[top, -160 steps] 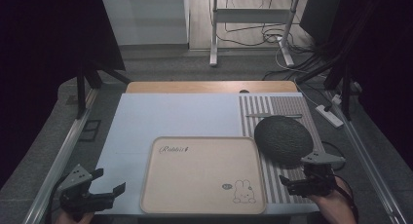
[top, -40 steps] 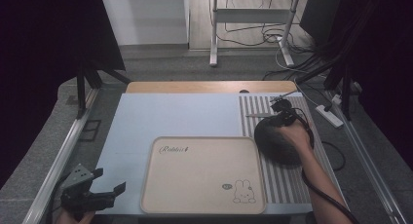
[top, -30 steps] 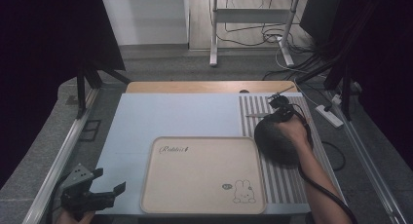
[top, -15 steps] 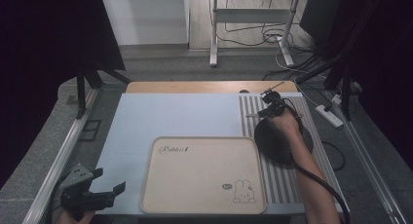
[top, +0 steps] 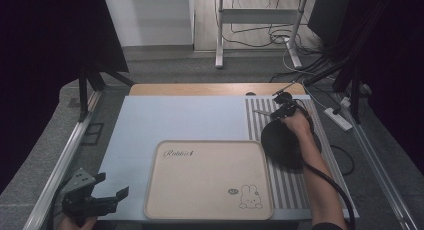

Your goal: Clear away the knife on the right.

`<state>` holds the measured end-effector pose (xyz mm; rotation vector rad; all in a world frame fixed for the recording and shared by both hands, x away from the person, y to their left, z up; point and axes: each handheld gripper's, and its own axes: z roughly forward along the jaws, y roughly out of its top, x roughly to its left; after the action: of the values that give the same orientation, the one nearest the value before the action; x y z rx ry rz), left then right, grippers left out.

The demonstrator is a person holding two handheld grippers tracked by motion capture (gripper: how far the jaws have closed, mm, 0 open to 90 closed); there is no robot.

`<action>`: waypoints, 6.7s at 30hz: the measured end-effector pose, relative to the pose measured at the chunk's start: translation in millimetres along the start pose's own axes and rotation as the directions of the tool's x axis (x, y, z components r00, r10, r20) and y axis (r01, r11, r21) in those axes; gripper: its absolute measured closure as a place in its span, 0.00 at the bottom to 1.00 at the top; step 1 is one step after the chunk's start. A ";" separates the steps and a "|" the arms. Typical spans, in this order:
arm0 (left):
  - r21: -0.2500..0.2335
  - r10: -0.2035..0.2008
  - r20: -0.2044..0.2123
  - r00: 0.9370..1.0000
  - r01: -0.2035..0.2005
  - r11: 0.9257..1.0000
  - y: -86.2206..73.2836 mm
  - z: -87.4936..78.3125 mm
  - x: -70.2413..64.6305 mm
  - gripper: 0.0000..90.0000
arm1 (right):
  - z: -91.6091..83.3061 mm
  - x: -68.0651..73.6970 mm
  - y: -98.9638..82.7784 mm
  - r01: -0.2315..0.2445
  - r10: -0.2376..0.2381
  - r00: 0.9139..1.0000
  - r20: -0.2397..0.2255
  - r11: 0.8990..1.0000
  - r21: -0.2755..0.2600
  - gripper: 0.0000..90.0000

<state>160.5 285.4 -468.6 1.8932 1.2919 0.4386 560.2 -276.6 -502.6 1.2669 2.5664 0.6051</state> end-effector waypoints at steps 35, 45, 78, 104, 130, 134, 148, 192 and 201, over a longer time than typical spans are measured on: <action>0.003 0.006 -0.002 1.000 -0.006 1.000 0.6 0.6 -1.0 0.07 | -30.4 -66.3 -33.2 -0.332 0.333 0.917 0.219 0.942 -0.043 0.10; 0.003 0.006 -0.002 1.000 -0.006 1.000 0.5 0.5 -1.0 0.07 | -18.5 -66.8 -38.0 -0.316 0.295 0.921 0.253 0.947 0.048 0.16; 0.006 0.011 -0.006 1.000 -0.011 1.000 0.9 0.8 -2.0 0.07 | -59.3 -83.4 -58.4 -0.247 0.237 0.954 0.185 0.968 0.034 0.89; 0.004 0.015 -0.005 1.000 -0.015 1.000 1.0 0.8 -2.1 0.07 | -96.6 -5.0 -56.0 -0.116 0.117 0.992 0.041 0.993 -0.013 0.89; 0.005 0.021 -0.004 1.000 -0.021 1.000 1.1 0.6 -2.6 0.07 | -104.2 114.4 -82.8 0.086 -0.086 0.992 -0.091 0.996 -0.006 0.89; 0.005 0.023 -0.005 1.000 -0.023 1.000 1.1 0.7 -3.0 0.07 | -105.5 133.6 -88.2 0.114 -0.114 0.987 -0.117 0.993 -0.007 0.89; 0.006 0.024 -0.005 1.000 -0.024 1.000 1.3 1.0 -3.1 0.07 | -104.5 197.1 -104.4 0.193 -0.186 0.964 -0.192 0.981 0.022 0.89; 0.006 0.033 -0.001 0.999 -0.033 0.999 1.0 1.0 -3.3 0.07 | -45.9 240.0 -85.5 0.360 -0.329 0.910 -0.254 0.928 0.090 1.00; 0.006 0.035 0.000 0.999 -0.035 0.999 1.1 1.0 -3.6 0.07 | -54.3 211.6 -98.4 0.279 -0.246 0.940 -0.236 0.954 0.114 1.00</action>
<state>160.4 281.6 -467.8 1.9232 1.2637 0.4536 342.6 -176.3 -500.9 0.9125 2.9456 0.5363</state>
